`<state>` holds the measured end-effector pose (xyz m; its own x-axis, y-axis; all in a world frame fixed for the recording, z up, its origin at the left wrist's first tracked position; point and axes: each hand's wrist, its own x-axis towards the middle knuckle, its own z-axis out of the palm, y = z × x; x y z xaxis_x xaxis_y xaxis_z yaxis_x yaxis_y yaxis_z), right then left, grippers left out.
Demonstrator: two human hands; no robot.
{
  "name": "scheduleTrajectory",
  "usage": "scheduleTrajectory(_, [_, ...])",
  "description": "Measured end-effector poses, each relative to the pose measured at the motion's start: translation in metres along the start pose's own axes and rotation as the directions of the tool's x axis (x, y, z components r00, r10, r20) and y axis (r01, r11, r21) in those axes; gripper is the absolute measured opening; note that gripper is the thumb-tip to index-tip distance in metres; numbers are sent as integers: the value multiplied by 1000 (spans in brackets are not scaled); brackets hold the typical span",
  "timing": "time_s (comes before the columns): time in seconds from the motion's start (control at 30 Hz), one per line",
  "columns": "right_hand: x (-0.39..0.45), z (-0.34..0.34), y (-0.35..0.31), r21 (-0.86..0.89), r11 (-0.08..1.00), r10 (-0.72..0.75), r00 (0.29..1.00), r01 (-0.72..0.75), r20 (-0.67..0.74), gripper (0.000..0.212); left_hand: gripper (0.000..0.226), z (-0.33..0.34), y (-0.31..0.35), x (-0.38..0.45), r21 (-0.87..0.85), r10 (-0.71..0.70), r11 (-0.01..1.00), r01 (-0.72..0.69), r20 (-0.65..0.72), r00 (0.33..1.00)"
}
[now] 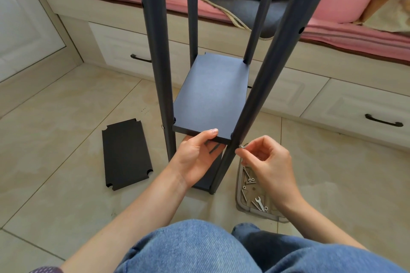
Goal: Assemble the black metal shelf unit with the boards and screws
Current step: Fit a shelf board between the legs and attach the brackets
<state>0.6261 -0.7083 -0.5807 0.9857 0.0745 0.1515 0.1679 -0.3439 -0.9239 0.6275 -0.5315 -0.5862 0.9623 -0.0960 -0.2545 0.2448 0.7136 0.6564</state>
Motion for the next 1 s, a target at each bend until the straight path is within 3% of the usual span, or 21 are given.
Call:
scheduleTrajectory(0.33, [-2, -3, 3, -13, 1000, -12, 1000, 12, 1, 11, 29, -1, 0, 1, 12, -2, 1000, 2, -2, 1000])
scheduleTrajectory(0.57, [-2, -1, 2, -148, 983, -104, 994, 105, 15, 6, 28, -2, -1, 2, 37, 2, 999, -1, -17, 1000])
scheduleTrajectory(0.77, [2, 5, -2, -172, 983, -59, 995, 72, 81, 19, 12, -3, -1, 2, 56, -3, 998, 5, -24, 1000])
scheduleTrajectory(1.0, [2, 0, -1, -302, 940, -132, 986, 156, 97, 19, 17, -1, -1, 1, 65, 18, 998, -15, -40, 999])
